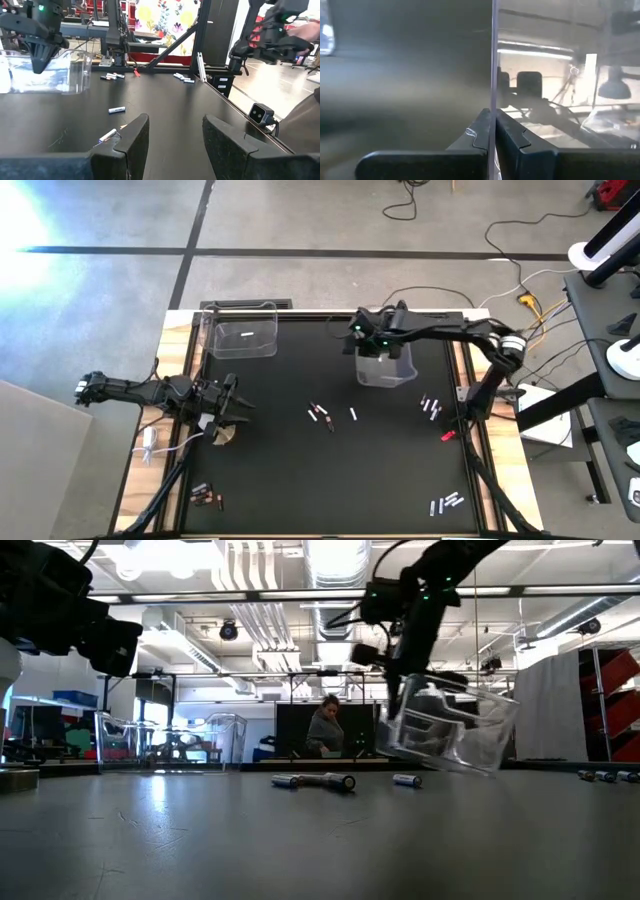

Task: Sort batteries
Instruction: Move the right transparent bin to the top middle

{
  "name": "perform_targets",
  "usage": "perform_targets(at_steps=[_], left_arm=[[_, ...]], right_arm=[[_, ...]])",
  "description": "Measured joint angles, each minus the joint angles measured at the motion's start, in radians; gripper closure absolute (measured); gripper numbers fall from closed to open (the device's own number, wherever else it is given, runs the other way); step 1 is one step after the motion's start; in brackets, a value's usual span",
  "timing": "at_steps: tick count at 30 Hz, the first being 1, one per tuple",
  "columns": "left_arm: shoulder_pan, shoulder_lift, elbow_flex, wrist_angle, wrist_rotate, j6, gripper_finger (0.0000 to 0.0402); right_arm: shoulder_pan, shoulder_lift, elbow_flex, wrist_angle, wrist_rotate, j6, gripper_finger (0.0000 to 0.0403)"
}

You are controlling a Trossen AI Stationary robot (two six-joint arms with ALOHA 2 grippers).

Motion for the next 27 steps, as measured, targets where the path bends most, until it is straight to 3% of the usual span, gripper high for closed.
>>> perform_targets(at_steps=[13, 17, 20, 24, 27], left_arm=[[0.000, 0.000, 0.000, 0.000, 0.000, 0.000, 0.0238], [0.000, 0.000, 0.000, 0.001, 0.000, -0.002, 0.0238], [0.000, 0.000, 0.000, 0.004, 0.000, -0.008, 0.0238], [0.000, 0.000, 0.000, 0.024, -0.010, 0.111, 0.0238], [0.000, 0.000, 0.000, 0.098, -0.010, 0.043, 0.0238]], right_arm=[[0.003, 0.332, 0.319, -0.058, -0.009, -0.052, 0.0390], [-0.016, 0.373, 0.389, -0.180, -0.013, -0.019, 0.0382], [-0.020, 0.382, 0.416, -0.182, -0.006, 0.005, 0.0380], [-0.012, 0.393, 0.444, -0.165, -0.005, 0.059, 0.0384], [-0.010, 0.399, 0.449, -0.160, -0.007, 0.081, 0.0381]])
